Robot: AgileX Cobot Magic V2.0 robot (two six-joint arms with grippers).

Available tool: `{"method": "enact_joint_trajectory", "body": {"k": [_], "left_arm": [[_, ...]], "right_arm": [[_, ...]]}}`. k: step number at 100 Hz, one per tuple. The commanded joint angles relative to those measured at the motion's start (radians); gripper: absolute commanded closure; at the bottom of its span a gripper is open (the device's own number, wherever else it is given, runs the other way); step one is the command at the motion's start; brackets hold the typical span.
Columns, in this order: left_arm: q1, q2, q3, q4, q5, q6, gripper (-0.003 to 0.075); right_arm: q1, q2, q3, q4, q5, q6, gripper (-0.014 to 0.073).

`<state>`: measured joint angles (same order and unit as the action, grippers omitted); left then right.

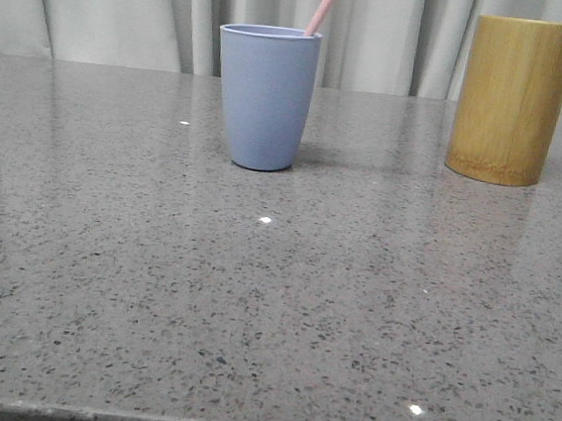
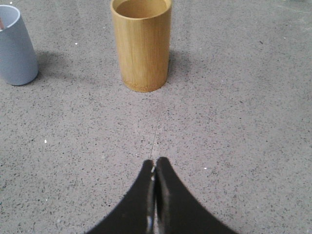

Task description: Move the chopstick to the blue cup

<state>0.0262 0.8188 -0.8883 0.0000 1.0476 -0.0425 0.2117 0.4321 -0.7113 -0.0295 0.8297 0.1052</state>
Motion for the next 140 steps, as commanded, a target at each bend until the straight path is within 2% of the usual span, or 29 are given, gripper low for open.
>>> {"method": "enact_joint_trajectory", "body": {"k": [1, 72, 79, 95, 116, 127, 140], "left_arm": [[0.001, -0.007, -0.025, -0.008, -0.05, 0.0, 0.0739], [-0.015, -0.007, -0.025, -0.007, -0.061, 0.0, 0.0739], [-0.036, -0.019, -0.022, 0.0, -0.116, 0.0, 0.0739], [-0.087, -0.127, 0.058, -0.011, -0.396, 0.0, 0.0739], [-0.07, -0.349, 0.31, -0.015, -0.699, 0.0, 0.0739], [-0.046, -0.461, 0.454, -0.015, -0.779, 0.0, 0.0739], [-0.028, -0.58, 0.582, -0.015, -0.792, 0.0, 0.0739]], "right_arm": [[-0.006, 0.006, -0.023, -0.012, -0.073, 0.001, 0.0661], [-0.006, 0.006, -0.023, -0.012, -0.073, 0.001, 0.0661], [-0.006, 0.006, -0.023, -0.012, -0.073, 0.001, 0.0661], [-0.006, 0.006, -0.023, -0.012, -0.073, 0.001, 0.0661], [-0.006, 0.006, -0.023, -0.012, -0.073, 0.001, 0.0661], [-0.006, 0.006, -0.023, -0.012, -0.073, 0.001, 0.0661], [-0.006, 0.006, -0.023, -0.012, -0.073, 0.001, 0.0661]]}}
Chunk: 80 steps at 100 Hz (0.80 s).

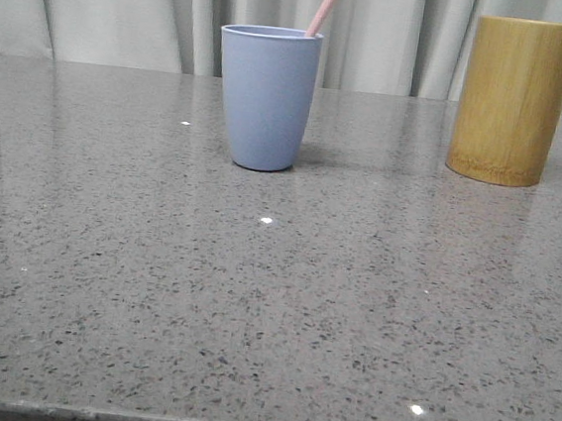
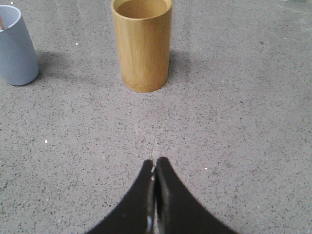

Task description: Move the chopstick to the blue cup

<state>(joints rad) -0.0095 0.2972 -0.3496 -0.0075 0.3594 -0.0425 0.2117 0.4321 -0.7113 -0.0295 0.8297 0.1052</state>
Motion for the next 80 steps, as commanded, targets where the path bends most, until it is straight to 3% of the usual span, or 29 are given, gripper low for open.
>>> {"method": "enact_joint_trajectory", "body": {"k": [1, 48, 80], "left_arm": [[0.007, -0.071, 0.056, -0.008, -0.103, 0.0, 0.0739], [0.007, -0.331, 0.307, 0.007, -0.232, 0.0, 0.0739], [0.007, -0.336, 0.361, 0.046, -0.31, 0.0, 0.0739]], "right_arm": [[-0.006, 0.006, -0.023, -0.012, -0.073, 0.001, 0.0661], [-0.006, 0.006, -0.023, -0.012, -0.073, 0.001, 0.0661], [-0.006, 0.006, -0.023, -0.012, -0.073, 0.001, 0.0662]]}}
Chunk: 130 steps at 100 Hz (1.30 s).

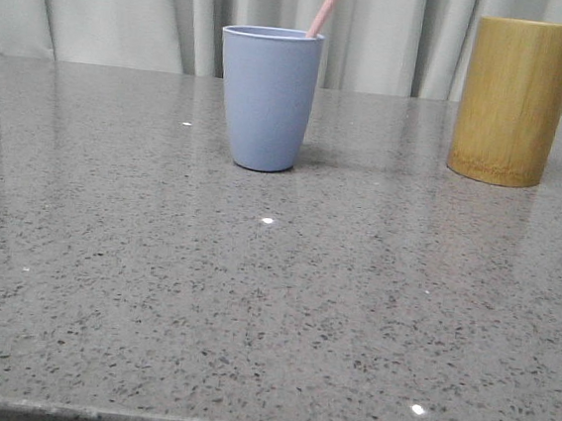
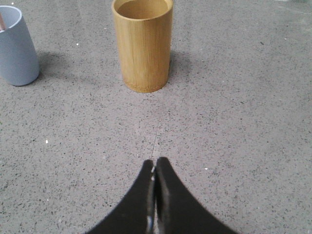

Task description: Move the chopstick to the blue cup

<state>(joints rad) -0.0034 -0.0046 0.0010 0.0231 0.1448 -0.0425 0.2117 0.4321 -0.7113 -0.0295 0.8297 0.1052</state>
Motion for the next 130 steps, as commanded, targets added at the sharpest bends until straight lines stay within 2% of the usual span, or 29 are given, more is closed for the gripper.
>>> {"method": "enact_joint_trajectory", "body": {"k": [1, 92, 108, 130], "left_arm": [[0.001, -0.034, 0.01, 0.016, -0.095, 0.0, 0.0739], [0.001, -0.034, 0.01, 0.021, -0.095, 0.0, 0.0739], [0.001, -0.034, 0.01, 0.021, -0.095, 0.0, 0.0739], [0.001, -0.034, 0.01, 0.021, -0.095, 0.0, 0.0739]], "right_arm": [[-0.006, 0.006, -0.023, -0.012, -0.073, 0.001, 0.0662], [-0.006, -0.01, -0.017, -0.02, -0.076, -0.001, 0.0662], [-0.006, -0.095, 0.053, -0.064, -0.17, -0.001, 0.0662], [-0.006, -0.251, 0.281, -0.07, -0.38, -0.001, 0.0662]]}}
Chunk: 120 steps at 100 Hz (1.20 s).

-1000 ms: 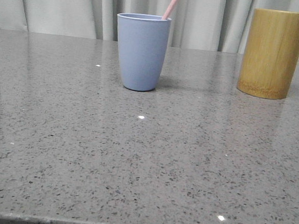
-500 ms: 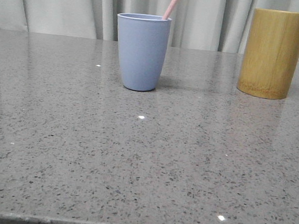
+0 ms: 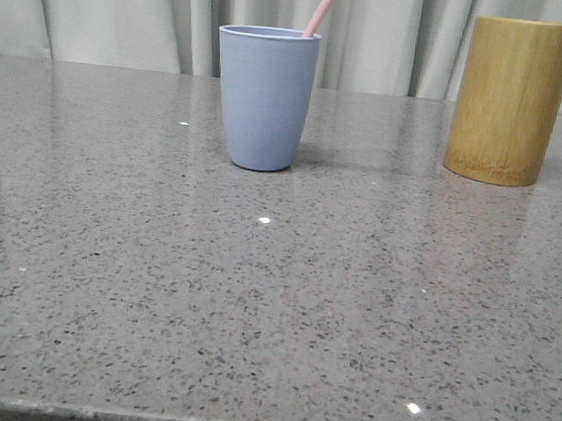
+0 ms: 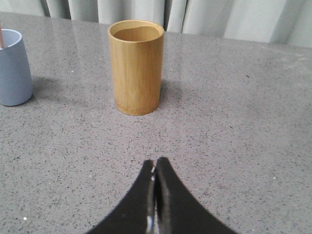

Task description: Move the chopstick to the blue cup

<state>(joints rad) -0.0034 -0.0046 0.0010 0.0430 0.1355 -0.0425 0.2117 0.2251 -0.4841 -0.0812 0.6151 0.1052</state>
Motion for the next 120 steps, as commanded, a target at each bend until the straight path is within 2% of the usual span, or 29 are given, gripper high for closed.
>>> {"method": "enact_joint_trajectory", "body": {"k": [1, 14, 29, 50, 94, 120], "left_arm": [[0.001, -0.034, 0.01, 0.001, -0.086, 0.0, 0.0739], [0.001, -0.034, 0.01, 0.001, -0.086, 0.0, 0.0739], [0.001, -0.034, 0.01, 0.001, -0.086, 0.0, 0.0739], [0.001, -0.034, 0.01, 0.001, -0.086, 0.0, 0.0739], [0.001, -0.034, 0.01, 0.001, -0.086, 0.0, 0.0739], [0.001, -0.034, 0.01, 0.001, -0.086, 0.0, 0.0739]], "right_arm": [[-0.006, -0.049, 0.061, -0.018, -0.172, -0.001, 0.0662], [-0.006, -0.154, 0.185, -0.023, -0.277, -0.001, 0.0662], [-0.049, -0.26, 0.279, -0.023, -0.306, -0.001, 0.0662], [-0.113, -0.251, 0.34, -0.022, -0.336, -0.001, 0.0662], [-0.114, -0.251, 0.513, 0.002, -0.58, -0.001, 0.0662], [-0.114, -0.251, 0.512, 0.002, -0.576, -0.001, 0.0662]]}}
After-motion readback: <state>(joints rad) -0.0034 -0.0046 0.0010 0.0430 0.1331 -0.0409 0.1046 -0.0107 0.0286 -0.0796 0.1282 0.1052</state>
